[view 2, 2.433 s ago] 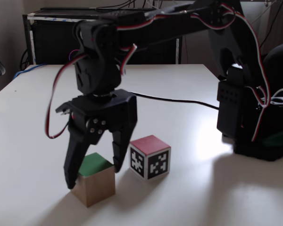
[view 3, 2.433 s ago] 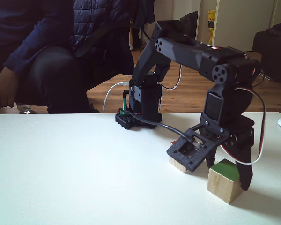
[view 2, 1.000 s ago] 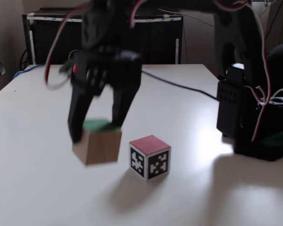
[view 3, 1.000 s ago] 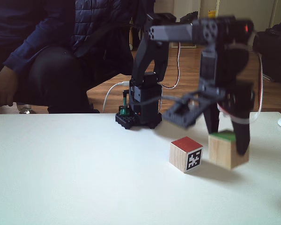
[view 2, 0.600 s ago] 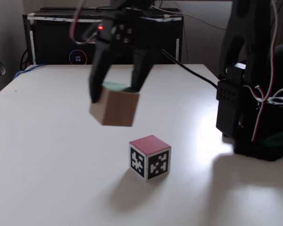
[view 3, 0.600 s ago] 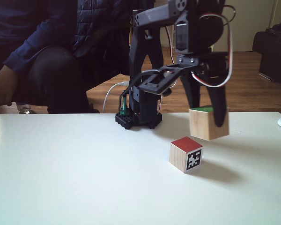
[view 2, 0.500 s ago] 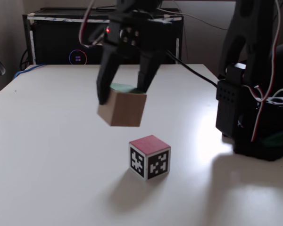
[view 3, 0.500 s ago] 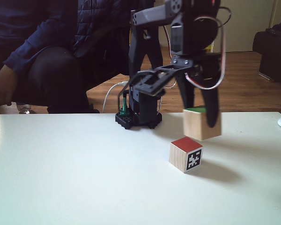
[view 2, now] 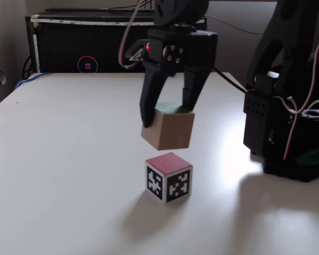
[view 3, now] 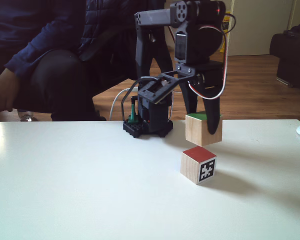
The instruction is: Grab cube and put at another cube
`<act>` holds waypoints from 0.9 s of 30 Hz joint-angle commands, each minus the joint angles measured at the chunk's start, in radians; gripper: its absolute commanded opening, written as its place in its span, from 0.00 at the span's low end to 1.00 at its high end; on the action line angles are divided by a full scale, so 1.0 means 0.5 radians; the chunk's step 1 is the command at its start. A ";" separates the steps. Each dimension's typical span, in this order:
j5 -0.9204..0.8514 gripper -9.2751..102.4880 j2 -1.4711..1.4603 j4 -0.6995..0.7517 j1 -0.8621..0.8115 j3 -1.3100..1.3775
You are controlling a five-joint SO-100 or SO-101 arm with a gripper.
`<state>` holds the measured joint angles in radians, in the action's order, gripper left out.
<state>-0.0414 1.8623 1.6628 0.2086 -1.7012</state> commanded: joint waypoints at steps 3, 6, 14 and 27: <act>0.018 0.19 0.110 0.031 0.021 -0.037; 0.015 0.18 0.123 0.040 0.009 -0.061; -0.009 0.19 0.117 0.021 -0.006 -0.110; 0.003 0.20 0.018 -0.117 0.021 -0.218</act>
<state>-0.0383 1.8730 1.6230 0.2132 -1.8132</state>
